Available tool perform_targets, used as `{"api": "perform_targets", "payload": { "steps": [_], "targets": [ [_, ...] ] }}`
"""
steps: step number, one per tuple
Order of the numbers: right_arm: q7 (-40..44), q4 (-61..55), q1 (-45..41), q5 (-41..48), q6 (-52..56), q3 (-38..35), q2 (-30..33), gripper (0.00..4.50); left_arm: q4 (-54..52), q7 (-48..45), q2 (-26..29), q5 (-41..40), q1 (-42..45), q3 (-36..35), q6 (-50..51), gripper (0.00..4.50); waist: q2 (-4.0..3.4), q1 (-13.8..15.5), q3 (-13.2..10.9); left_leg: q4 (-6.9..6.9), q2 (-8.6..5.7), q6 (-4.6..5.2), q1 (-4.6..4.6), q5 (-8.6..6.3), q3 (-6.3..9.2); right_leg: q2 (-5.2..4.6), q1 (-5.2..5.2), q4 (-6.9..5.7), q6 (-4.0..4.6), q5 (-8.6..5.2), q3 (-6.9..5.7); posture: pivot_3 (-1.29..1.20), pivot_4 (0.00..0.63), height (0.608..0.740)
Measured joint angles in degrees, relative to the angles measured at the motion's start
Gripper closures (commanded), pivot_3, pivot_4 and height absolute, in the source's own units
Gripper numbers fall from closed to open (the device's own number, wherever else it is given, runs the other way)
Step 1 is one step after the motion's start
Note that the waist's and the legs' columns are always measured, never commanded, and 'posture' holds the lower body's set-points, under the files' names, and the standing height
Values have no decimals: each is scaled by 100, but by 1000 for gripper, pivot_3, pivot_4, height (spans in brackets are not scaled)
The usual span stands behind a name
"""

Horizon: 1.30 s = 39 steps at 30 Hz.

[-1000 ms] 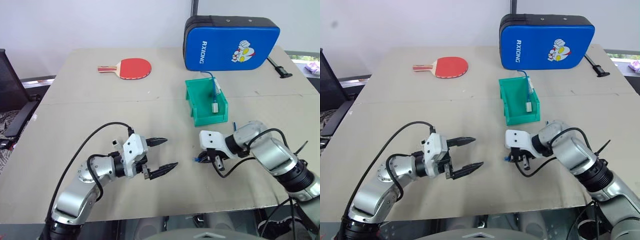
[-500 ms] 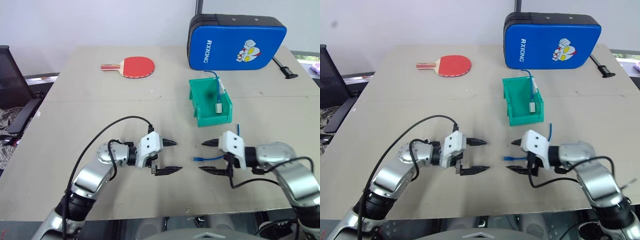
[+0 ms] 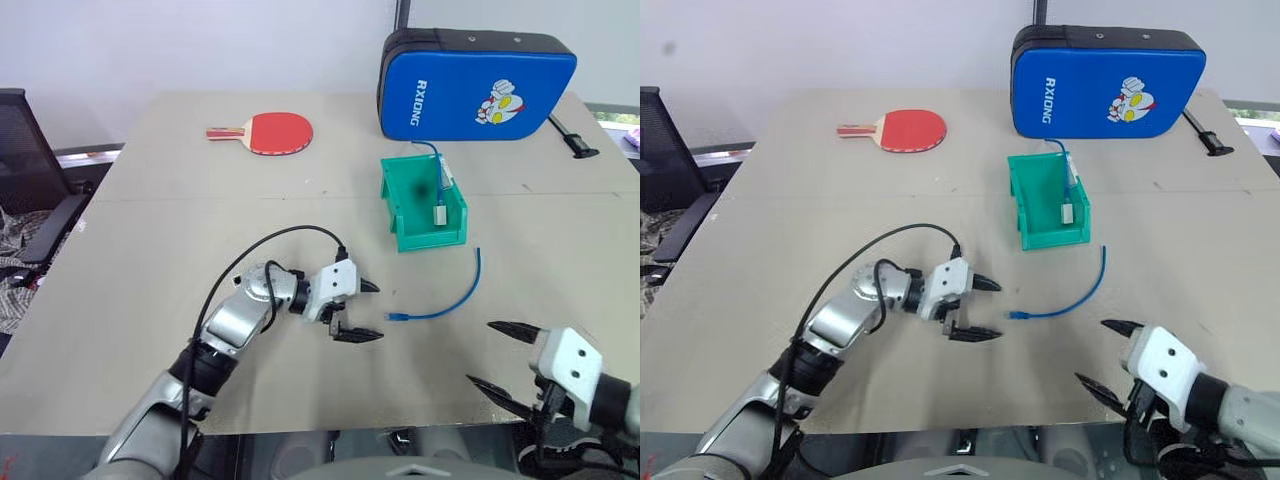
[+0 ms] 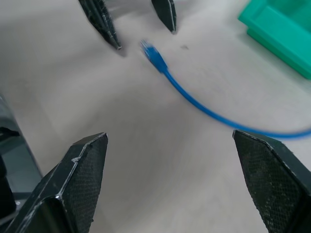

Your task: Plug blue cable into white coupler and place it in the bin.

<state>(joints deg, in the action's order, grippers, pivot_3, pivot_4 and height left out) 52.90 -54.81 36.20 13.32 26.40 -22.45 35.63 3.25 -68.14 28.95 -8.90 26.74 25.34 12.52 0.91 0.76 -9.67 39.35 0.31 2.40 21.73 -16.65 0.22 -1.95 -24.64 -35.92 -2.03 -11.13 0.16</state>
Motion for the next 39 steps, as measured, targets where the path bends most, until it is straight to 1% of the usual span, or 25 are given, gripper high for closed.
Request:
{"api": "perform_targets", "payload": {
  "steps": [2, 4, 5, 6, 7, 10, 11, 12, 13, 14, 15, 16, 17, 18, 20, 23, 25, 27, 31, 32, 34, 37, 38, 39],
  "targets": [
    [-115, -51, 79, -3, -27, -9, -16, 394, 33, -55, -39, 91, 75, 60, -23, 2304, 0, -10, 3, 0, 0, 0, -1, 0, -4, 1, 0, 0, 0, 0, 6, 0, 150, 740],
    [-221, -58, 118, -3, -27, -8, -31, 394, 48, -97, -70, 150, 132, 127, -32, 3415, 0, 3, 3, 0, 0, 0, 1, 0, -2, 1, -1, 1, 0, -1, 4, 0, 150, 740],
    [-256, -72, 131, -3, -27, -8, -35, 394, 48, -108, -86, 173, 147, 146, -32, 3685, -1, 6, 4, -1, 0, 0, 3, 0, -2, 1, -1, 2, 0, -1, 4, 0, 150, 740],
    [-312, -99, 161, 1, -23, -7, -35, 394, 48, -132, -108, 201, 169, 170, -30, 4130, -1, 8, 4, -1, 0, 0, 3, 0, -1, 0, -1, 2, 0, -1, 3, 0, 150, 740],
    [-370, -131, 178, 13, 8, 0, -41, 394, 48, -164, -121, 207, 188, 183, -31, 4443, -1, 8, 4, -2, 0, 0, 4, 0, 0, 0, -1, 3, 0, -1, 3, 0, 150, 740],
    [-580, -192, 171, 173, 232, 48, -173, 394, 47, -227, -127, 196, 197, 191, -30, 4443, -1, 9, 4, -3, 0, 0, 6, -1, 1, -1, -2, 4, 0, -2, 3, 0, 150, 740],
    [-950, -272, 101, 825, 695, 196, -519, 394, 14, -331, -188, -101, 194, 90, 415, 4443, -1, 7, 3, -3, 3, 1, 8, -1, 8, -1, -3, 4, 0, -2, -3, 0, 150, 740],
    [-986, -278, 97, 938, 756, 244, -528, 394, 9, -341, -198, -156, 194, 78, 487, 4443, -2, 6, 3, -3, 3, 1, 8, -1, 7, -1, -4, 3, 0, -2, -3, 0, 150, 740],
    [-1334, -276, 126, 1909, 1023, 233, -777, 394, -182, -421, -283, -1067, 199, -309, 1636, 4443, 7, -1, -4, -2, 9, 1, 14, 0, 13, -3, -8, 1, 0, -2, -10, 0, 150, 740],
    [-1381, -281, 129, 2082, 1069, 275, -856, 394, -235, -427, -285, -1227, 216, -411, 1828, 4443, 10, -3, -4, 0, 12, 1, 15, 0, 17, -2, -8, 1, 0, -2, -17, 0, 150, 740],
    [-1621, -285, 130, 2807, 1217, 348, -1003, 394, -417, -434, -275, -2001, 312, -781, 2764, 4443, 11, -4, -6, 4, 15, 1, 15, 0, 22, -2, -7, -2, 0, -2, -21, 0, 150, 740],
    [-1788, -288, 85, 3246, 1292, 400, -1072, 394, -552, -419, -243, -2481, 422, -1056, 3324, 4443, 9, -9, -7, 4, 15, 1, 14, 0, 25, -3, -8, -3, 0, -2, -23, 0, 150, 740],
    [-2112, -286, -53, 3882, 1380, 450, -1116, 394, -780, -360, -198, -3176, 677, -1528, 4113, 4443, 6, -15, -6, 4, 14, 1, 10, 0, 24, -2, -5, -4, 0, -2, -22, 0, 150, 740],
    [-2248, -283, -144, 4090, 1395, 466, -1119, 394, -858, -298, -204, -3383, 748, -1672, 4338, 4443, 3, -21, -4, 4, 12, 1, 7, 0, 23, -2, -1, -3, 0, -2, -21, 0, 150, 740],
    [-2856, -218, -651, 4923, 1418, 656, -1147, 394, -1038, 24, -312, -4064, 859, -2126, 5072, 4443, 3, -61, -2, 4, 8, 1, 3, 0, 20, -2, 2, -3, -1, -1, -16, 0, 150, 740],
    [-3518, -86, -1295, 5653, 1384, 952, -1157, 394, -1144, 395, -454, -4407, 769, -2271, 5459, 4443, 3, -87, -2, 2, 4, 0, 5, 0, 20, 0, 1, -2, -1, -1, -13, 0, 150, 740],
    [-4008, 160, -1759, 6095, 1309, 1143, -1211, 394, -1220, 555, -432, -4527, 635, -2299, 5590, 4443, 4, -99, -3, -1, 3, 0, 8, 0, 21, 1, -2, -3, -1, 1, -11, 0, 150, 740],
    [-4286, 305, -2088, 6407, 1220, 1274, -1228, 394, -1326, 616, -392, -4564, 571, -2305, 5605, 4443, 4, -104, -3, -2, 3, 0, 8, 1, 20, 1, -3, -2, 14, 11, -9, 0, 150, 740],
    [-4624, 506, -2538, 6955, 1087, 1504, -1175, 1559, -1453, 690, -306, -4692, 483, -2319, 5606, 4500, 4, -95, -3, -5, 0, 0, 10, 0, 19, 0, -3, 0, 21, 12, -8, 0, 150, 740],
    [-4680, 574, -2604, 7025, 1079, 1548, -1161, 2057, -1480, 692, -276, -4705, 466, -2318, 5603, 4500, 4, -97, -3, -5, 0, 0, 9, 0, 18, 0, -3, 1, 22, 12, -7, 0, 150, 740],
    [-4725, 696, -2726, 7049, 1080, 1637, -1082, 2779, -1525, 707, -251, -4740, 447, -2318, 5586, 4500, 4, -106, -3, -4, -1, 0, 7, 0, 9, -1, -3, 1, 22, 11, 2, 0, 150, 740],
    [-4726, 767, -2816, 7119, 1085, 1785, -978, 4275, -1572, 722, -217, -4755, 426, -2317, 5572, 4500, 4, -107, -3, -4, -2, 0, 6, 0, 8, 1, -3, 1, 21, 11, 5, 0, 150, 740],
    [-4727, 767, -2827, 7148, 1080, 1802, -973, 4454, -1572, 720, -201, -4756, 410, -2317, 5566, 4500, 4, -110, -3, -4, -1, 0, 6, 0, 7, 1, -3, 1, 21, 11, 5, 0, 150, 740],
    [-4731, 775, -2853, 7177, 1081, 1837, -904, 4454, -1593, 692, -170, -4756, 346, -2314, 5509, 4500, 4, -117, -3, -4, -1, 0, 5, 0, 6, 1, -3, 0, 21, 11, 6, 0, 150, 740]
  ]
}}
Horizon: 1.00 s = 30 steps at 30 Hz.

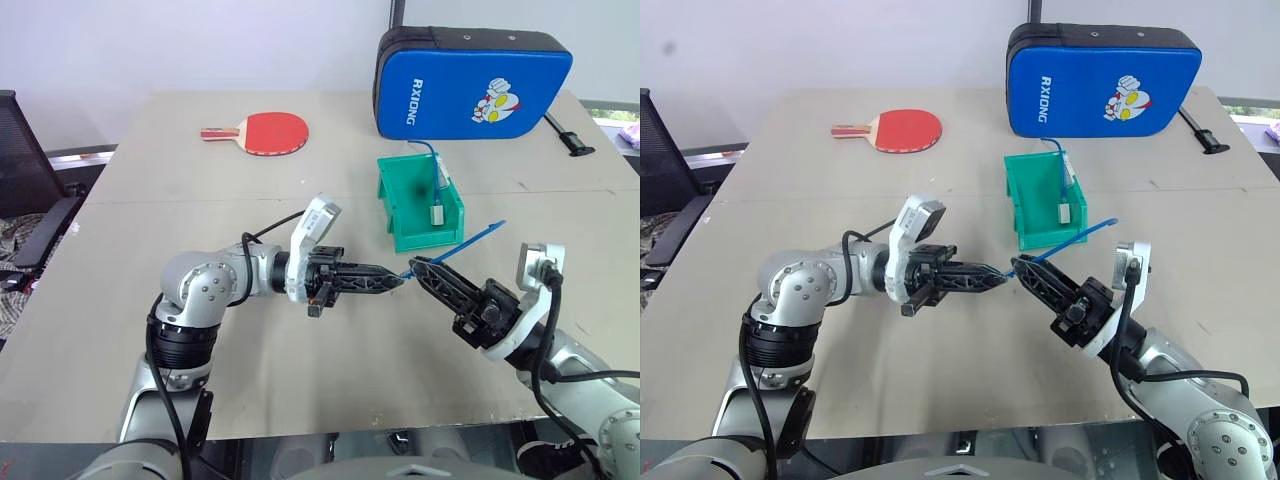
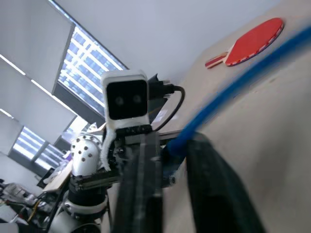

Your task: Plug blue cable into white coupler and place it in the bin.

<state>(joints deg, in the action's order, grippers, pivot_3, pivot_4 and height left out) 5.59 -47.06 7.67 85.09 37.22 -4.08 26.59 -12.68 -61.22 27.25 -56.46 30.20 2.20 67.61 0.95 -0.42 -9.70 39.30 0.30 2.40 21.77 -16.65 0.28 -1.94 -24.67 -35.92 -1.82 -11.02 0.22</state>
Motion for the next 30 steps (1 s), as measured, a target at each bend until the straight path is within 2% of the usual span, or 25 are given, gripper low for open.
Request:
{"api": "perform_targets", "payload": {
  "steps": [4, 6, 7, 9, 10, 11, 14, 17, 21, 23, 26, 30],
  "targets": [
    [-5, 37, -6, 45, -2, 68, 147, 4454, -28, -37, 16, 17, -187, 41, -179, 4500, 0, -3, 0, 0, 0, 0, 1, 0, 0, -1, -1, 0, 1, 1, 1, 0, 150, 740],
    [-10, 51, -16, 57, -6, 88, 187, 4500, -43, -101, 35, 88, -260, 84, -359, 3548, 0, -1, 0, 0, 0, 0, 1, 0, -2, -1, -1, 0, 1, 0, 2, 0, 150, 740],
    [-10, 59, -20, 66, -6, 97, 207, 4500, -55, -104, 68, 156, -318, 84, -488, 3305, 0, -3, 0, 0, 0, 0, 0, 0, -4, -1, -1, 0, 1, 1, 5, 0, 150, 740],
    [-11, 109, -35, 68, -34, 87, 242, 4500, -118, -69, 217, 474, -516, 44, -966, 2467, 0, -10, 0, 0, 0, 0, -1, 0, -7, 0, -1, 0, 1, 0, 10, 0, 150, 740],
    [0, 122, -42, 59, -51, 83, 242, 4500, -180, -8, 253, 624, -616, 21, -1163, 2248, 0, -23, 0, -2, 1, 0, -2, 0, -9, 0, -3, 0, 1, 1, 14, 0, 150, 740],
    [21, 139, -52, 49, -73, 79, 243, 4500, -232, 100, 288, 827, -766, -35, -1436, 1765, -1, -28, 0, -4, 2, 0, -5, 0, -13, 0, -3, 0, 2, 1, 20, 0, 150, 740],
    [146, 331, -118, -144, -136, 82, 243, 4500, -319, 437, 614, 1652, -1394, -434, -2537, 1765, 0, -36, 0, -8, 6, 0, -2, 0, -15, 3, -11, 0, 4, 2, 42, 0, 150, 740],
    [264, 502, -134, -244, -170, 78, 237, 4500, -332, 529, 982, 2028, -1776, -958, -3133, 1765, -1, -5, 0, -11, 9, 0, -1, 0, -14, 2, -13, -1, 4, 2, 39, 0, 150, 740],
    [538, 774, -355, -419, -170, 134, 181, 4500, -187, 177, 1742, 2377, -2699, -1710, -3833, 1765, 1, -36, 0, -13, 8, 1, -4, -1, -33, -2, -14, 3, 3, 1, 38, 0, 150, 740],
    [691, 1046, -519, -493, -156, 140, 159, 4500, 384, -166, 2156, 2643, -3229, -2126, -4329, 1765, -2, -38, -2, -15, 9, 1, -4, -1, -47, -3, -23, 3, 2, 1, 39, 0, 150, 740],
    [822, 1217, -704, -569, -110, 146, 158, 4500, 1012, -382, 2260, 2911, -3303, -2280, -4899, 1765, -2, 77, -2, -13, 8, 1, 1, -1, -44, -10, -21, 4, -17, -10, 27, 0, 150, 740],
    [913, 1218, -803, -585, -39, 146, 158, 4500, 1429, -547, 2260, 3164, -3278, -2135, -5354, 1765, 5, 131, 2, -12, 8, 1, 4, -1, -47, -19, -21, 6, 3, 2, 29, 0, 150, 740]
  ]
}}
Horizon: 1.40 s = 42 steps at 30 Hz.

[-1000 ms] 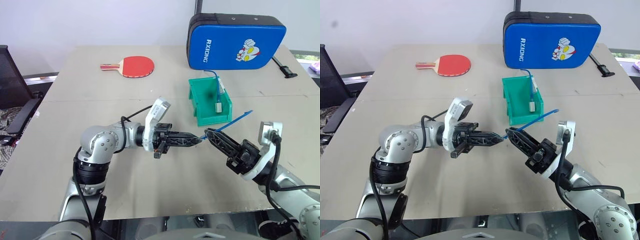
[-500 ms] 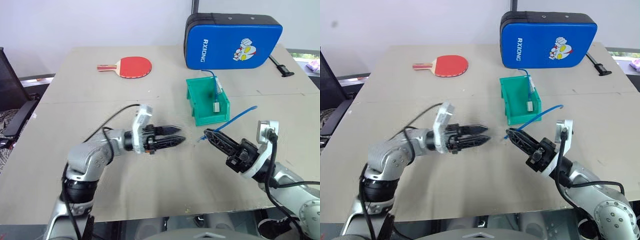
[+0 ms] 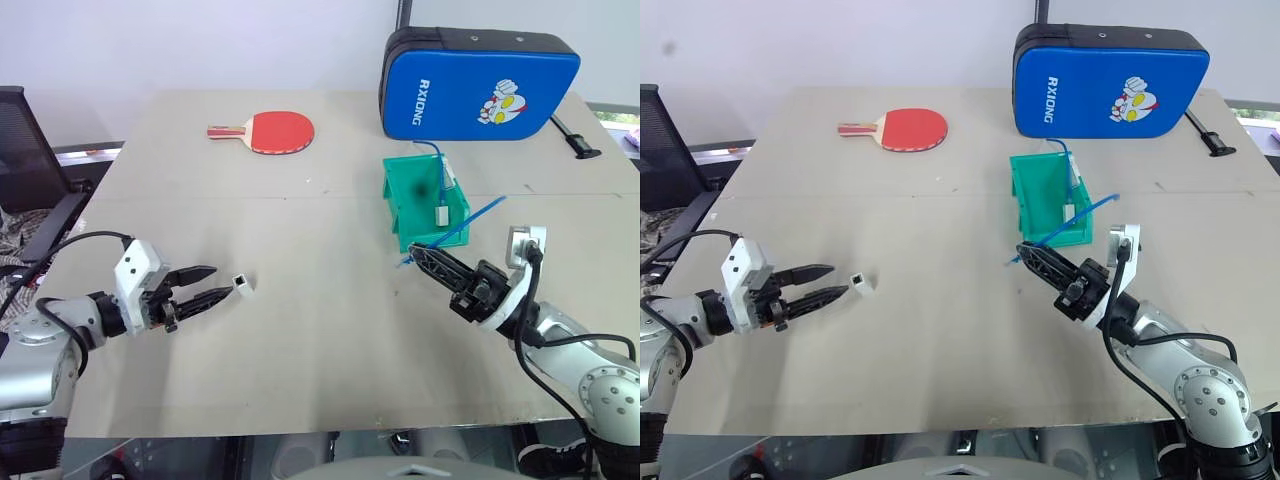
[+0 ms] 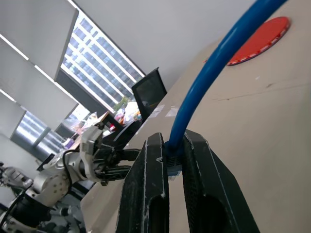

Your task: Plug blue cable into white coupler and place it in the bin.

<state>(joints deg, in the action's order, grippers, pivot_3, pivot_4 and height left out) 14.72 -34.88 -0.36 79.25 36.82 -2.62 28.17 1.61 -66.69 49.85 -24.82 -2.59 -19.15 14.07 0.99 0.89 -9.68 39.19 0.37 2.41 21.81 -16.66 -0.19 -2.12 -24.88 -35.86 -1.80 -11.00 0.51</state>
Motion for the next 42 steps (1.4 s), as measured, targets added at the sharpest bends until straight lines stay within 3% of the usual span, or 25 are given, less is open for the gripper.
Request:
{"api": "perform_targets", "payload": {
  "steps": [10, 14, 15, 22, 27, 31, 34, 42],
  "targets": [
    [-149, -52, 29, -11, 63, -7, -18, 4500, 451, -108, -213, 401, 799, 962, -302, 1765, 2, -15, 1, -2, 1, 1, 0, 0, 1, 2, -1, -3, -1, 4, -1, 0, 150, 740],
    [-168, -182, 191, -57, 66, -7, -3, 4500, 559, -138, -249, 491, 1018, 1215, -308, 3683, 2, -34, 1, -2, 1, 1, 0, -1, 0, 3, -2, -3, -15, 12, 0, 0, 150, 740],
    [-169, -219, 241, -83, 66, -7, 5, 4500, 560, -164, -251, 495, 1057, 1262, -307, 3924, 2, -35, 1, -2, 1, 1, 0, -1, 0, 3, -2, -3, -16, 12, 0, 0, 150, 740],
    [-148, -492, 381, -412, 44, -30, 127, 4500, 254, -315, -403, 442, 1379, 1693, 49, 3884, 2, -1, 1, 3, 0, 1, 2, -1, 1, 2, 0, -3, -2, 3, -2, 0, 150, 740],
    [-138, -565, 314, -638, 43, -35, 221, 4500, -450, -260, -809, 284, 1929, 2143, 614, 3884, 5, -27, 2, 7, -2, 1, 2, -1, -5, 9, 0, -4, -21, 14, 6, 0, 150, 740],
    [16, -584, -346, -1353, 84, 71, 640, 4500, -792, -156, -1545, 365, 2846, 3019, 1043, 3884, 7, -18, 4, 12, -8, 2, -1, 0, -6, 17, 5, -4, -27, 17, 10, 0, 150, 740],
    [341, -495, -749, -1977, 159, 432, 824, 4500, -415, -46, -2159, 749, 3397, 3756, 1033, 3884, 8, -42, 4, 12, -15, 2, -2, -1, -5, 31, 6, -3, -26, 18, 15, 0, 150, 740],
    [1118, 346, -1259, -3457, 69, 1118, 938, 4500, 1665, -39, -2864, 1759, 4087, 4359, -438, 3884, 8, -57, 3, 9, -15, 3, 3, -1, -1, 35, 0, -3, -24, 19, 11, 0, 150, 740]
  ]
}}
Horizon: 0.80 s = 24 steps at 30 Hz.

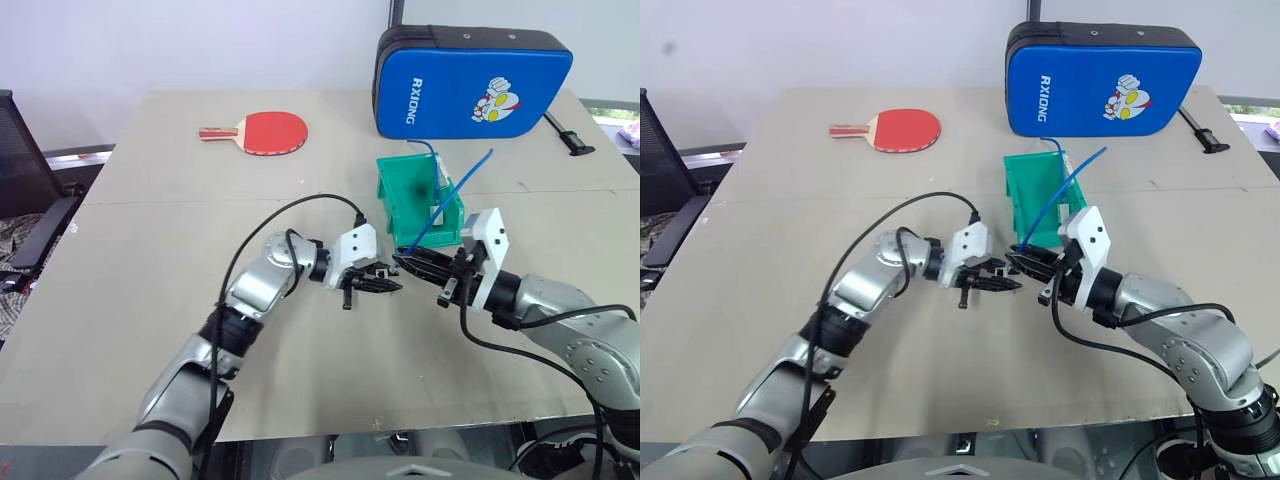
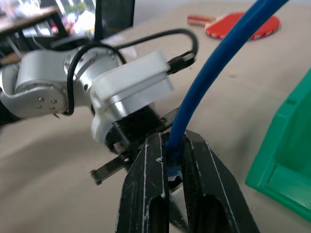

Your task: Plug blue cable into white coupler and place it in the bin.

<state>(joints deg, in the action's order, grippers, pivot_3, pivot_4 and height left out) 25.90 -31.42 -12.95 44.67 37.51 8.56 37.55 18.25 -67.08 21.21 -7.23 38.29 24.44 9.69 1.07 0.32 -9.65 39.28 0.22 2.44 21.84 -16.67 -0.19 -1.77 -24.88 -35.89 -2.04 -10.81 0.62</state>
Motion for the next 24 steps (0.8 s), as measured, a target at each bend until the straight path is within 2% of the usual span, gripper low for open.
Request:
{"api": "perform_targets", "payload": {
  "steps": [8, 15, 24],
  "targets": [
    [597, 529, -124, -1026, -320, 419, -234, 4500, 663, -266, -213, 161, 165, 8, -838, 3884, 1, 34, 1, 8, 4, 1, -2, -1, -3, -12, 6, 1, -2, 1, 5, 0, 150, 740],
    [1128, 890, -247, -1700, -694, 525, -405, 4500, 655, -472, -208, 155, 131, -47, -853, 3884, 0, 33, 3, 6, 5, 2, -4, -1, 5, -8, 6, -1, -2, 0, -3, 0, 150, 740],
    [1685, 1089, -380, -2130, -1061, 673, -423, 4500, 575, -711, -195, 143, 112, -98, -661, 3884, 0, 27, 3, 6, 5, 2, -4, -1, 8, -5, 7, -3, -1, 0, -6, 0, 150, 740]
  ]
}}
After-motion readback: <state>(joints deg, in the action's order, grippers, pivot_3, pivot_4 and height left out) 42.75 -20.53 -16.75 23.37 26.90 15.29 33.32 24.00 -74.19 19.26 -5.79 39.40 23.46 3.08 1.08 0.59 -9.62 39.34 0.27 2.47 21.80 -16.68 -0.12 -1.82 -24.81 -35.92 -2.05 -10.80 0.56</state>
